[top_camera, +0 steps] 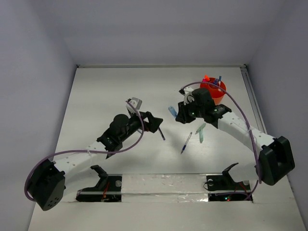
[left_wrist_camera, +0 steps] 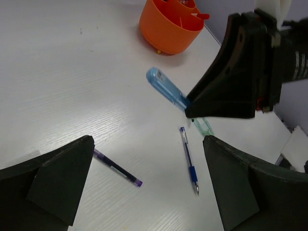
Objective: Sort the stationery into containers
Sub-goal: Pick up the pen from the center of the board, then place the pen in the storage box.
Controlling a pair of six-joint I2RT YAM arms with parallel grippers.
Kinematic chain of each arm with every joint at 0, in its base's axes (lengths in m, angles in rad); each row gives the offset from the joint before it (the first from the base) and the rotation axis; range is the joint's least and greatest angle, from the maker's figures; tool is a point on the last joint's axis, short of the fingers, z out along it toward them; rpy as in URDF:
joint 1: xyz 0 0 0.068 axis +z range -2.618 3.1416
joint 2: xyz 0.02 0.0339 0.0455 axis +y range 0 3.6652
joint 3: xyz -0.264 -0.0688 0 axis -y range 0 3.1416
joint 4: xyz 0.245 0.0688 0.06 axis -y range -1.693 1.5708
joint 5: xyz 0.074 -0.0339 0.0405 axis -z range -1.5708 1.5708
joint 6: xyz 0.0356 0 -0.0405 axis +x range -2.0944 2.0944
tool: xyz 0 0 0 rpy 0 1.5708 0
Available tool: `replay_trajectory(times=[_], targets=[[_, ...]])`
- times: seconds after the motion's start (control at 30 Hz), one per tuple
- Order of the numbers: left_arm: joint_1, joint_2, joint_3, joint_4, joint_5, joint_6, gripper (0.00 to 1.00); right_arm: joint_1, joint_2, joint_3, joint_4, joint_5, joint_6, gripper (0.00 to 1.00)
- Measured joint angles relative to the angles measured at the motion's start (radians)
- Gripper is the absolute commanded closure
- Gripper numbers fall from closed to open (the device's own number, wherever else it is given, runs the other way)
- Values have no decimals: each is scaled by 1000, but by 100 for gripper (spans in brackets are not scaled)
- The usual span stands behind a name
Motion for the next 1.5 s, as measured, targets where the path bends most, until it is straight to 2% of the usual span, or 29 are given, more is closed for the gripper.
replay_trajectory(times=[0.23, 0.4, 0.5, 0.53, 0.57, 1.0, 1.1, 1.23, 1.33, 1.4, 1.5], targets=[[85, 3, 0, 0, 79, -221, 15, 172, -11, -3, -13, 91, -16, 83], [99, 60, 24, -3, 163, -307, 19, 223, -51, -48, 19, 154, -22, 82], [99, 103, 26, 2, 209, -350, 29, 249, -52, -49, 37, 193, -31, 81], [99, 116, 26, 5, 220, -361, 39, 258, -52, -49, 42, 202, -33, 81], [99, 130, 26, 12, 232, -378, 43, 267, -52, -49, 48, 211, -36, 81], [99, 241, 26, 160, 305, -457, 57, 304, -52, -65, 79, 235, -47, 81], [99, 253, 26, 183, 307, -466, 63, 304, -53, -69, 81, 235, -47, 81], [100, 266, 26, 203, 307, -472, 77, 307, -54, -72, 85, 237, -47, 81], [99, 277, 26, 211, 307, -473, 77, 308, -62, -79, 85, 238, -47, 81], [99, 283, 26, 220, 306, -476, 73, 309, -65, -80, 87, 234, -48, 81], [99, 298, 26, 251, 310, -485, 72, 311, -69, -85, 97, 227, -48, 81]])
